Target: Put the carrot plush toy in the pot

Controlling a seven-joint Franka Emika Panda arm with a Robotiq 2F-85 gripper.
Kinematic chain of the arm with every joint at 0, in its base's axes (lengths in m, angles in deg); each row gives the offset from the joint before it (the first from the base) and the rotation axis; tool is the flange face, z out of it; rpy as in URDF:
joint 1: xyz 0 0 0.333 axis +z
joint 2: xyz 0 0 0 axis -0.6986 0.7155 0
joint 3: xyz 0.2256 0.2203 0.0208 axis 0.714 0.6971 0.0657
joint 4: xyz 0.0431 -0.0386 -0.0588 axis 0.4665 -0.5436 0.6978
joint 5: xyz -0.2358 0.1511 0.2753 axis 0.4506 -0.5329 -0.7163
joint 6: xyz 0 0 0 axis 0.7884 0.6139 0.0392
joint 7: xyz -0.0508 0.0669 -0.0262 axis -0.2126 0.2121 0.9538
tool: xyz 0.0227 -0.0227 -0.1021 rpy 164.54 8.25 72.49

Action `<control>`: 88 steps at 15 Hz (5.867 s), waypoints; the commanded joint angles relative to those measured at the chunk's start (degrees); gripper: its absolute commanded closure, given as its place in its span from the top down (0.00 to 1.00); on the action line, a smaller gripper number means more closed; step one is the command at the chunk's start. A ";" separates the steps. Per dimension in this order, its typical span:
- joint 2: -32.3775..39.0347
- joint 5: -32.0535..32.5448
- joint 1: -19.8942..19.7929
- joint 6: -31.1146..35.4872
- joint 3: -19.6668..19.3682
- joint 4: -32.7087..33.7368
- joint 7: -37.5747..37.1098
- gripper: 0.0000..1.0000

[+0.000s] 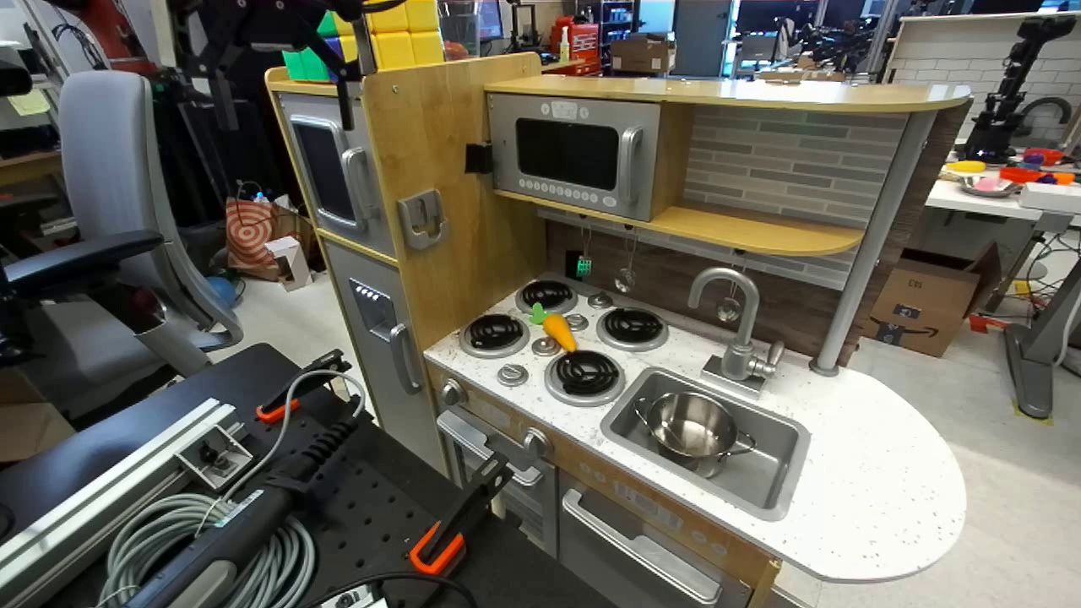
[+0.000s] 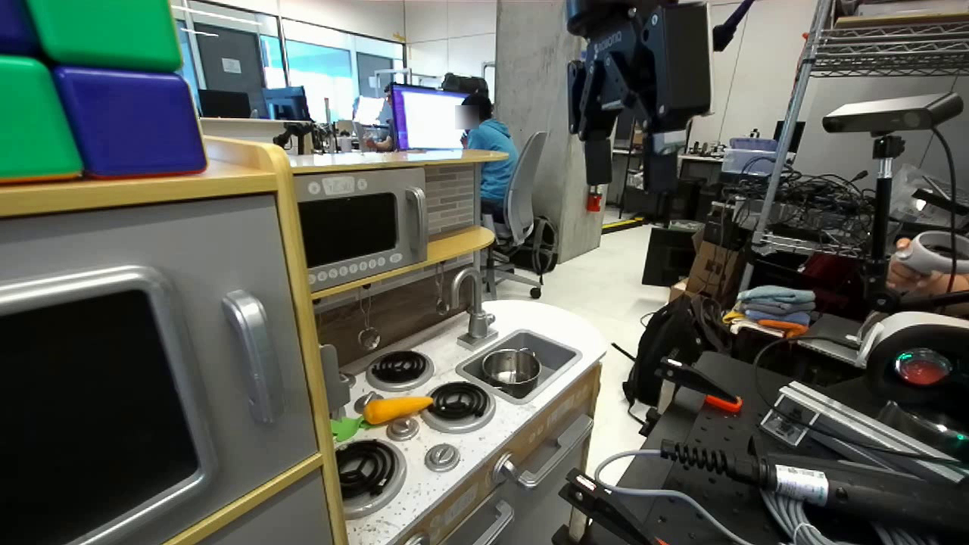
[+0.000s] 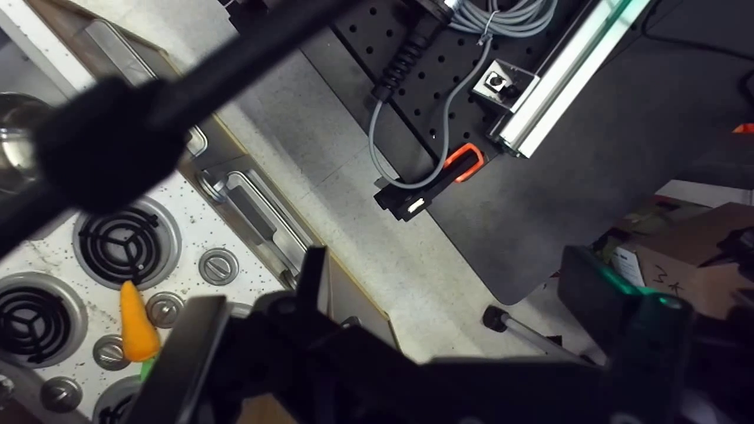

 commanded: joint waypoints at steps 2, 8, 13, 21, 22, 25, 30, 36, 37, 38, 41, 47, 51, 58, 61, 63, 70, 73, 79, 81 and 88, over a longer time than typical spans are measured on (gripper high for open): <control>2.99 0.52 -0.21 17.18 0.08 -2.31 -4.40 1.00; 17.40 0.62 -1.96 46.18 -1.63 0.03 -7.71 1.00; 35.03 8.07 -6.83 61.67 -3.41 6.08 -16.94 1.00; 43.81 11.72 -5.55 62.12 -7.24 13.89 -23.56 1.00; 44.07 11.70 -5.43 62.09 -7.25 14.34 -23.80 1.00; 43.61 14.52 -8.56 61.37 -4.74 14.18 -16.65 1.00; 48.92 11.05 -25.63 56.12 11.99 20.16 4.25 1.00; 50.74 6.14 -27.09 49.33 12.66 23.07 10.52 1.00; 51.23 6.15 -27.12 49.33 12.83 23.45 10.58 1.00; 52.37 6.38 -25.99 51.14 12.01 23.39 9.45 1.00; 56.10 10.14 -20.27 60.69 6.69 23.58 5.80 1.00; 65.39 15.65 -9.61 64.42 -1.13 28.53 -1.81 1.00; 70.66 17.40 -4.78 66.50 -5.48 34.37 -6.58 1.00; 76.65 17.46 -5.02 62.86 -4.85 42.16 -11.66 1.00; 79.27 16.96 -4.63 62.27 -4.97 45.65 -13.77 1.00; 81.19 16.70 -3.96 62.55 -5.76 48.40 -15.49 1.00; 87.49 15.69 -3.51 59.24 -5.52 58.14 -19.96 1.00; 89.59 15.73 -3.06 57.32 -5.58 61.40 -21.03 1.00; 92.90 15.66 -3.15 54.33 -5.59 65.86 -22.08 0.65; 93.52 15.52 -3.50 54.05 -5.51 66.62 -22.28 0.48; 91.79 14.21 -6.59 55.47 -4.56 63.63 -23.85 0.01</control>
